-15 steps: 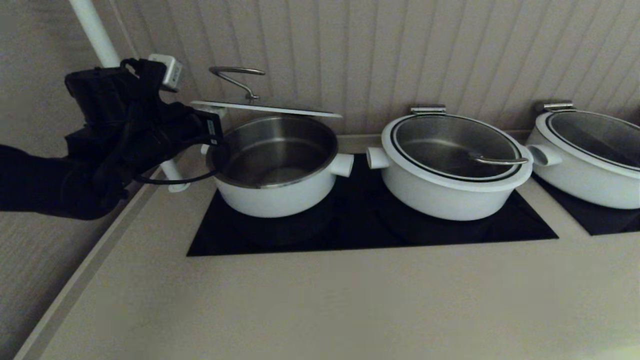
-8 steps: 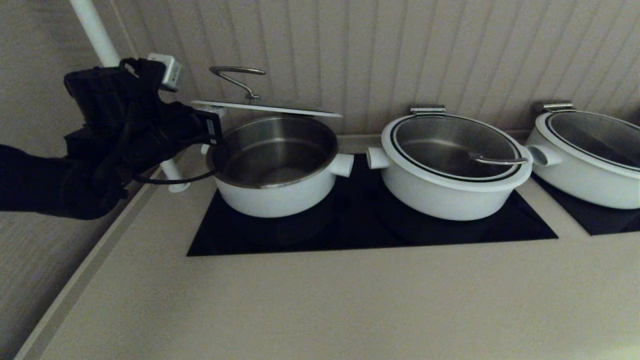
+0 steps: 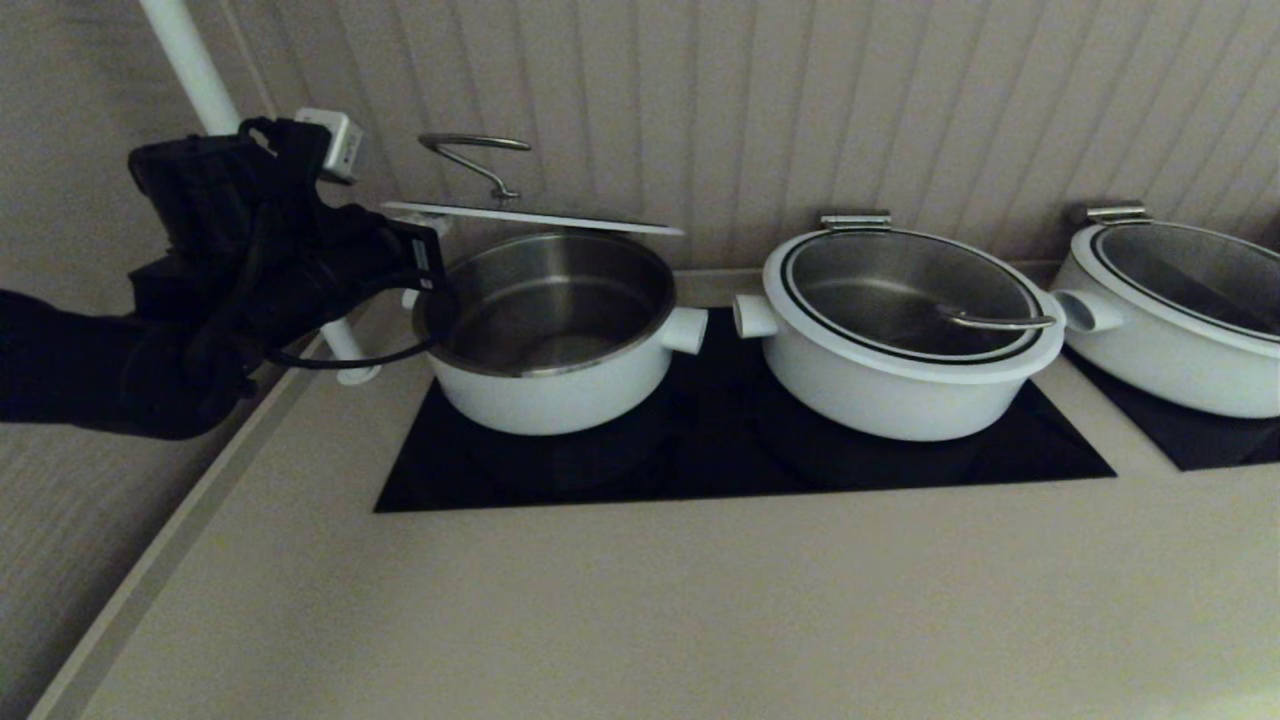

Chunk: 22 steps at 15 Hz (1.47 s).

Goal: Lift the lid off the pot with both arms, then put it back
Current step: Open the pot lid completely

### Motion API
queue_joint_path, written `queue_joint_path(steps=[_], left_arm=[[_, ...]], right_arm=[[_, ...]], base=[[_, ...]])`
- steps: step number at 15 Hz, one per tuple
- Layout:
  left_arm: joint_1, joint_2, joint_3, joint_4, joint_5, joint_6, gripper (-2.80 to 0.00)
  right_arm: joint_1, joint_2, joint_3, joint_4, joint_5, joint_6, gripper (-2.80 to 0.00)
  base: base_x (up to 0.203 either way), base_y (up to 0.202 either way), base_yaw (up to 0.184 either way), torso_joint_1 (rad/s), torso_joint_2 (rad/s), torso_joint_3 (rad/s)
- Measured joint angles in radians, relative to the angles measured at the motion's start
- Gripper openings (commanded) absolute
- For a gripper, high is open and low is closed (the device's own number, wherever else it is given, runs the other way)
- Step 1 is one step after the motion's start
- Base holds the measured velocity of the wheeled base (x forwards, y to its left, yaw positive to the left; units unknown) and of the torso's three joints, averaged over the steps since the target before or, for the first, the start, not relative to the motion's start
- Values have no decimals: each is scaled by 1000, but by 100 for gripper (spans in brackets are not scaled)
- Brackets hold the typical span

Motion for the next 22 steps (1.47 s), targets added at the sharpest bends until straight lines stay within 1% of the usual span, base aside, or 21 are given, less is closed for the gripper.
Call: queue_joint_path(steps=[22], left_arm=[[-1, -10, -1, 1, -1, 2, -280]], right_arm=[[0, -6, 0, 0, 0, 1, -280]], base=[[0, 0, 0, 0, 0, 0]])
